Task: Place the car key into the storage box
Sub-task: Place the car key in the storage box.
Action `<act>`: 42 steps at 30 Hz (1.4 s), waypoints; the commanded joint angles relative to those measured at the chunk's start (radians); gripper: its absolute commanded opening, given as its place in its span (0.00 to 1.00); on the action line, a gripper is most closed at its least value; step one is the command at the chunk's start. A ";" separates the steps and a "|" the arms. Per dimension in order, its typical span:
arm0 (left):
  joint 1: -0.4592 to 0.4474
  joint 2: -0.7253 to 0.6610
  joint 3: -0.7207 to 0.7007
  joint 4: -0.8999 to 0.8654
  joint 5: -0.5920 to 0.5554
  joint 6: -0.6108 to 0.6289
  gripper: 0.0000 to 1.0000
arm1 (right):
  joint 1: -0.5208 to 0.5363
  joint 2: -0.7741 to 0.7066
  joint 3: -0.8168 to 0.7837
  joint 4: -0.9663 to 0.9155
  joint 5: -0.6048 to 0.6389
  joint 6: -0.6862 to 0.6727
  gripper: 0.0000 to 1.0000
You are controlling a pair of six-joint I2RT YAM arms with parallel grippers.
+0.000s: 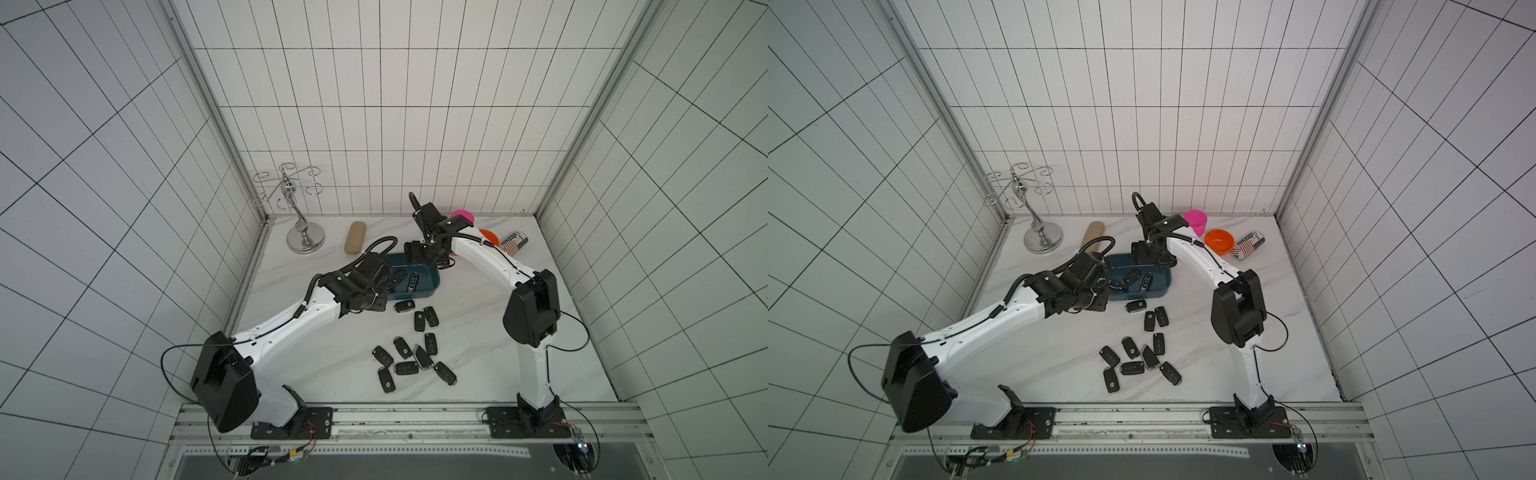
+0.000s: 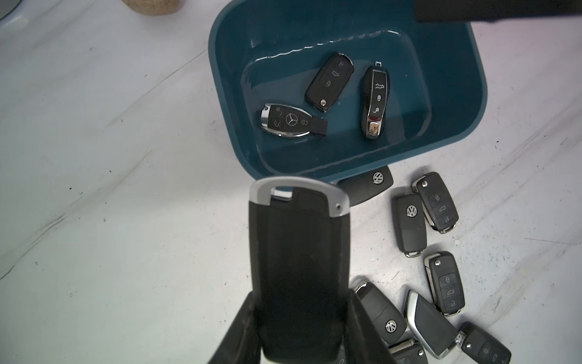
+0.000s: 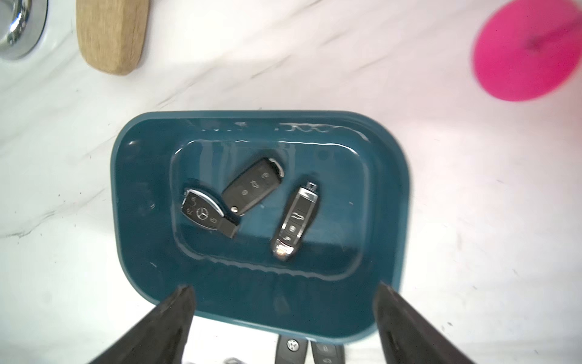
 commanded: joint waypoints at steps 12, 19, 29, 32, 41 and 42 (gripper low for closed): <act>0.070 0.451 0.428 -0.031 0.081 0.067 0.26 | 0.000 -0.594 -0.750 0.023 -0.042 0.051 0.95; 0.091 0.603 0.553 -0.095 0.098 0.069 0.26 | 0.105 -0.775 -0.939 0.036 -0.079 0.100 0.95; 0.096 0.687 0.584 -0.150 0.107 0.061 0.27 | 0.275 -0.763 -1.013 0.010 -0.068 0.133 0.89; 0.107 0.703 0.578 -0.154 0.110 0.056 0.27 | 0.343 -0.745 -1.019 0.011 -0.036 0.143 0.89; 0.139 0.743 0.575 -0.173 0.137 0.063 0.30 | 0.471 -0.673 -1.077 0.072 0.028 0.150 0.89; 0.141 0.747 0.572 -0.173 0.139 0.065 0.30 | 0.476 -0.668 -1.086 0.086 0.027 0.144 0.90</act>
